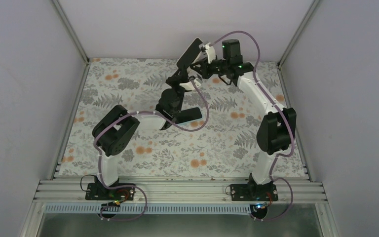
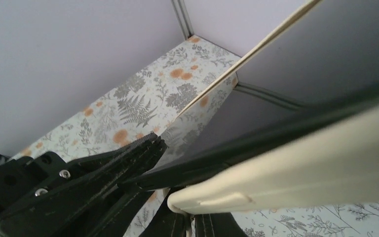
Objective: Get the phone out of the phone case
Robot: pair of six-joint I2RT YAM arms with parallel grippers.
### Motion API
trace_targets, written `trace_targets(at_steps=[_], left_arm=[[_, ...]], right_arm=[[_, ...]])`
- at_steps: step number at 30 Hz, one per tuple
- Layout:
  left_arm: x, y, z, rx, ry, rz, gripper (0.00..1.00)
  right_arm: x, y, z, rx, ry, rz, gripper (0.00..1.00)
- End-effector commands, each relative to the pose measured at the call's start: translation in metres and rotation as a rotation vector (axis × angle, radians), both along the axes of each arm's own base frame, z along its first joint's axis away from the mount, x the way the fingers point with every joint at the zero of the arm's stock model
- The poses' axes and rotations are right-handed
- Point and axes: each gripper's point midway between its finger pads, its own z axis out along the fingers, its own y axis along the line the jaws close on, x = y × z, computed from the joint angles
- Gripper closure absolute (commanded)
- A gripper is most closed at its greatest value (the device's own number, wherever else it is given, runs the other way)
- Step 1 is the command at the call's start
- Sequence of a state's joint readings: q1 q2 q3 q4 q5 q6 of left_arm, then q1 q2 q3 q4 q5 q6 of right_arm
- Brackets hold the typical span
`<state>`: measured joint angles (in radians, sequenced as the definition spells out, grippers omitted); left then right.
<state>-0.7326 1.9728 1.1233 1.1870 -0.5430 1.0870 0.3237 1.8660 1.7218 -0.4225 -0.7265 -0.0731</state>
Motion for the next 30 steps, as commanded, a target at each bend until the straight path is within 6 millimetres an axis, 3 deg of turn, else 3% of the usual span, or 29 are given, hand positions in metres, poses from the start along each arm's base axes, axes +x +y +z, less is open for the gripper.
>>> trace_targets(at_steps=[1,7,11,18,24,30], left_arm=[[-0.004,0.072,0.075,-0.153,-0.114,0.143,0.98],[-0.021,0.074,0.076,-0.153,-0.010,0.104,0.98],[-0.037,0.078,0.073,-0.122,0.018,0.091,0.98],[-0.050,0.081,0.063,-0.092,0.062,0.068,0.98],[-0.056,0.096,0.035,0.004,0.072,0.146,0.98],[-0.070,0.126,-0.020,0.175,0.158,0.273,0.98]], right_arm=[[-0.022,-0.032,-0.079,-0.307,0.099,-0.013,0.97],[0.008,-0.088,-0.087,-0.390,0.060,-0.160,0.97],[0.019,-0.110,-0.093,-0.392,0.080,-0.195,0.96],[0.018,-0.110,-0.094,-0.349,0.114,-0.177,0.97],[-0.005,-0.109,-0.099,-0.279,0.226,-0.084,0.97],[-0.062,-0.129,-0.118,-0.196,0.429,0.065,0.97]])
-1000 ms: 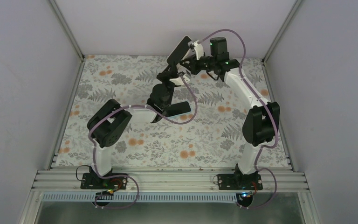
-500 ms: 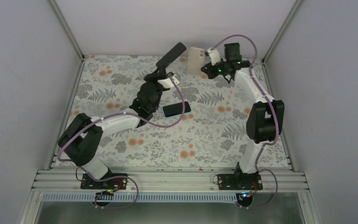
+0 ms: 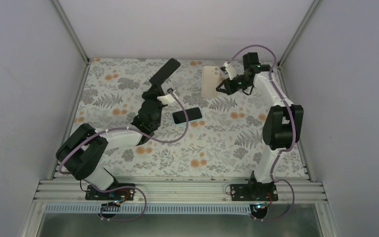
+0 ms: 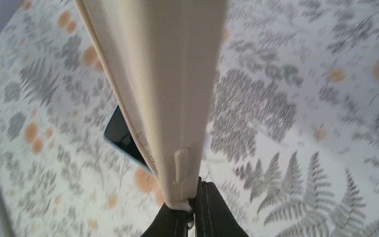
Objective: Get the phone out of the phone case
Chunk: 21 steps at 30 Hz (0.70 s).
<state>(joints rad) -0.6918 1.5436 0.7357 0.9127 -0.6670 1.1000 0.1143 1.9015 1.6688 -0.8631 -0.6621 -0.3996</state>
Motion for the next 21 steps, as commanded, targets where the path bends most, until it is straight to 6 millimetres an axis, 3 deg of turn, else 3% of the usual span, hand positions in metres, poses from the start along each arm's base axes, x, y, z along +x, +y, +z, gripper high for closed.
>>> trace_targets(at_steps=[1,5,10,14,21], left_arm=[[-0.016,0.033,-0.009,0.077,-0.021,0.115,0.98],[-0.036,0.048,-0.041,0.178,0.011,0.117,0.98],[-0.047,0.057,-0.089,0.286,0.132,0.115,0.98],[-0.053,0.064,-0.117,0.314,0.189,0.129,0.98],[-0.062,0.061,-0.162,0.377,0.291,0.070,0.98]], right_arm=[[-0.053,-0.020,-0.022,0.107,0.207,0.097,0.97],[-0.092,-0.038,-0.048,0.206,0.365,0.134,0.97],[-0.138,-0.050,-0.095,0.161,0.491,0.168,0.97],[-0.142,-0.053,-0.110,0.179,0.545,0.154,0.97],[-0.131,-0.052,-0.121,0.195,0.572,0.101,0.97]])
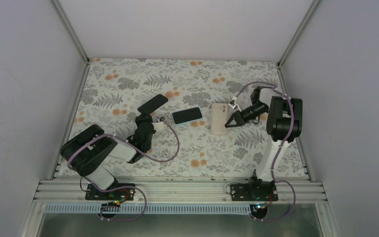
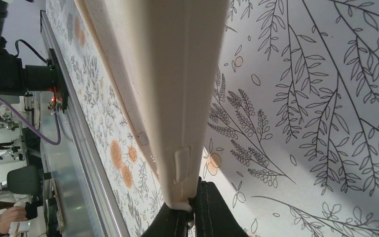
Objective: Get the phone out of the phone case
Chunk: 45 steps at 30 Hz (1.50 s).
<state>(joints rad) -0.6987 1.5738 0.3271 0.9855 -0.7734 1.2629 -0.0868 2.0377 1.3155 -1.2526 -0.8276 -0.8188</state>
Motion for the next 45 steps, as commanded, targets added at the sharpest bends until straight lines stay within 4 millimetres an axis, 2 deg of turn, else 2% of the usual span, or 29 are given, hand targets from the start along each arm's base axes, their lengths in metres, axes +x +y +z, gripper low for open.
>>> trace_targets(at_steps=[1,5,9,12,13,14,15,17,21,22,23,24,25,26,30,32,34,39,45], left_arm=[[-0.004,-0.003,-0.019,-0.020,0.028,-0.018,0.98],[-0.009,-0.002,-0.037,0.042,0.045,-0.044,0.98],[-0.015,0.001,-0.045,0.082,0.038,-0.059,0.97],[-0.019,0.003,-0.052,0.105,0.043,-0.064,0.92],[-0.021,0.003,-0.053,0.113,0.044,-0.070,0.89],[-0.022,0.003,-0.055,0.120,0.047,-0.075,0.82],[-0.024,0.003,-0.055,0.125,0.047,-0.081,0.68],[-0.030,0.001,-0.054,0.129,0.042,-0.102,0.32],[-0.040,-0.002,-0.060,0.150,0.075,-0.152,0.10],[-0.042,-0.003,-0.060,0.147,0.082,-0.162,0.03],[-0.043,-0.003,-0.062,0.146,0.095,-0.170,0.00],[-0.045,-0.005,-0.064,0.136,0.112,-0.182,0.00],[-0.048,-0.008,-0.068,0.127,0.144,-0.196,0.00],[-0.050,-0.012,-0.072,0.113,0.174,-0.215,0.00],[-0.067,-0.034,-0.085,0.028,0.363,-0.311,0.00],[-0.081,-0.041,-0.094,0.006,0.511,-0.350,0.00],[-0.090,-0.053,-0.091,-0.042,0.617,-0.383,0.00],[-0.101,-0.064,-0.081,-0.066,0.736,-0.409,0.00],[-0.109,-0.072,-0.077,-0.081,0.866,-0.400,0.00]], right_arm=[[0.011,0.003,-0.002,0.038,0.000,-0.043,0.96],[0.016,0.001,-0.007,0.036,0.015,-0.057,0.96],[0.019,-0.001,-0.008,0.032,0.022,-0.069,0.96],[0.020,-0.002,-0.010,0.044,0.042,-0.078,0.96],[0.021,-0.002,-0.011,0.048,0.051,-0.083,0.94],[0.022,-0.002,-0.012,0.054,0.058,-0.088,0.90],[0.022,-0.003,-0.014,0.061,0.067,-0.091,0.84],[0.025,-0.003,-0.014,0.074,0.072,-0.100,0.66],[0.031,-0.004,-0.010,0.088,0.058,-0.118,0.49],[0.031,-0.005,-0.010,0.087,0.054,-0.119,0.44],[0.032,-0.006,-0.008,0.084,0.047,-0.119,0.33],[0.032,-0.007,-0.007,0.078,0.037,-0.118,0.15],[0.033,-0.007,-0.005,0.071,0.023,-0.114,0.05],[0.034,-0.009,-0.003,0.061,0.005,-0.110,0.02],[0.044,-0.017,0.011,-0.009,-0.092,-0.100,0.00],[0.051,-0.020,0.026,-0.039,-0.168,-0.088,0.00],[0.057,-0.019,0.043,-0.050,-0.242,-0.056,0.00],[0.061,-0.004,0.076,-0.119,-0.464,0.115,0.00],[0.059,0.025,0.081,-0.233,-0.581,0.275,0.00]])
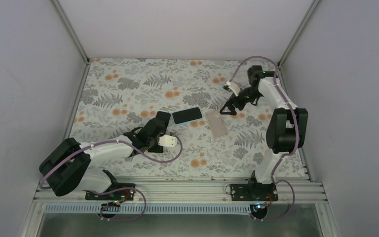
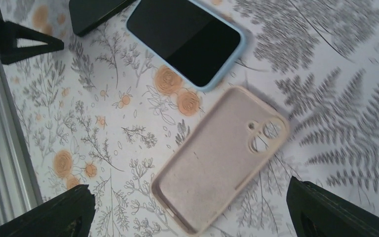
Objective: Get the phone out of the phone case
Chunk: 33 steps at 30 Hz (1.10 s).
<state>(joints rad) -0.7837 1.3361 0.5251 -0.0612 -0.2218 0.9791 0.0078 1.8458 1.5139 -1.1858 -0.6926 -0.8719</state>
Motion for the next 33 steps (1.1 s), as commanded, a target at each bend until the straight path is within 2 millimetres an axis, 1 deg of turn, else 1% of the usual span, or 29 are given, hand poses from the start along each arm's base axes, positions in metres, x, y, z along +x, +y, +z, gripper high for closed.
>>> trace_targets(at_steps=[1,3,4,6,8,9,12,14,15,16,17,18,19,20,21,22,24,25,26,29,32,33], left_arm=[[-0.026,0.001,-0.013,0.031,0.194,0.000,0.00],[-0.027,0.000,-0.010,0.027,0.210,0.008,0.00],[-0.025,-0.002,-0.004,0.016,0.207,0.010,0.00],[-0.018,-0.010,0.019,-0.036,0.187,0.015,0.00],[-0.007,-0.018,0.047,-0.096,0.168,0.024,0.00],[0.000,-0.021,0.062,-0.129,0.156,0.033,0.00],[0.020,-0.030,0.098,-0.221,0.128,0.042,0.10],[0.032,-0.037,0.110,-0.251,0.121,0.045,0.20],[0.039,-0.041,0.114,-0.266,0.121,0.046,0.29],[0.046,-0.045,0.116,-0.281,0.120,0.054,0.44],[0.053,-0.049,0.114,-0.296,0.128,0.059,0.61],[0.062,-0.052,0.109,-0.296,0.129,0.069,0.77],[0.069,-0.056,0.101,-0.291,0.137,0.083,0.90],[0.075,-0.060,0.094,-0.291,0.148,0.089,0.97],[0.082,-0.065,0.088,-0.291,0.152,0.094,0.98],[0.088,-0.067,0.077,-0.278,0.158,0.099,0.98],[0.106,-0.071,0.061,-0.257,0.138,0.133,0.98],[0.117,-0.073,0.054,-0.250,0.129,0.155,0.98],[0.138,-0.072,0.044,-0.264,0.124,0.217,0.98],[0.162,-0.065,0.046,-0.301,0.079,0.284,0.98],[0.173,-0.058,0.054,-0.332,0.035,0.310,0.98],[0.176,-0.057,0.051,-0.328,0.036,0.313,0.98]], right_arm=[[0.002,0.021,-0.001,-0.112,-0.093,0.124,0.01],[0.000,0.028,-0.004,-0.127,-0.090,0.151,0.00],[-0.003,0.034,-0.008,-0.142,-0.089,0.171,0.01],[-0.005,0.041,-0.016,-0.171,-0.084,0.179,0.03],[-0.012,0.050,-0.023,-0.166,-0.062,0.192,0.10],[-0.017,0.055,-0.027,-0.158,-0.050,0.201,0.18],[-0.031,0.070,-0.031,-0.126,-0.021,0.217,0.39],[-0.042,0.081,-0.036,-0.106,-0.002,0.227,0.53],[-0.047,0.085,-0.040,-0.104,0.004,0.233,0.59],[-0.051,0.090,-0.043,-0.100,0.014,0.237,0.66],[-0.056,0.095,-0.047,-0.091,0.032,0.239,0.77],[-0.056,0.100,-0.049,-0.079,0.034,0.238,0.87],[-0.056,0.105,-0.050,-0.063,0.040,0.239,0.93],[-0.057,0.110,-0.050,-0.044,0.046,0.241,0.96],[-0.057,0.114,-0.050,-0.026,0.050,0.242,0.96],[-0.056,0.117,-0.050,-0.010,0.053,0.240,0.97],[-0.056,0.122,-0.055,0.005,0.073,0.242,0.97],[-0.055,0.124,-0.060,0.003,0.084,0.240,0.97],[-0.053,0.127,-0.071,-0.005,0.114,0.232,0.97],[-0.053,0.130,-0.083,-0.003,0.157,0.223,0.96],[-0.056,0.134,-0.091,0.005,0.186,0.221,0.96],[-0.056,0.135,-0.093,0.005,0.191,0.220,0.96]])
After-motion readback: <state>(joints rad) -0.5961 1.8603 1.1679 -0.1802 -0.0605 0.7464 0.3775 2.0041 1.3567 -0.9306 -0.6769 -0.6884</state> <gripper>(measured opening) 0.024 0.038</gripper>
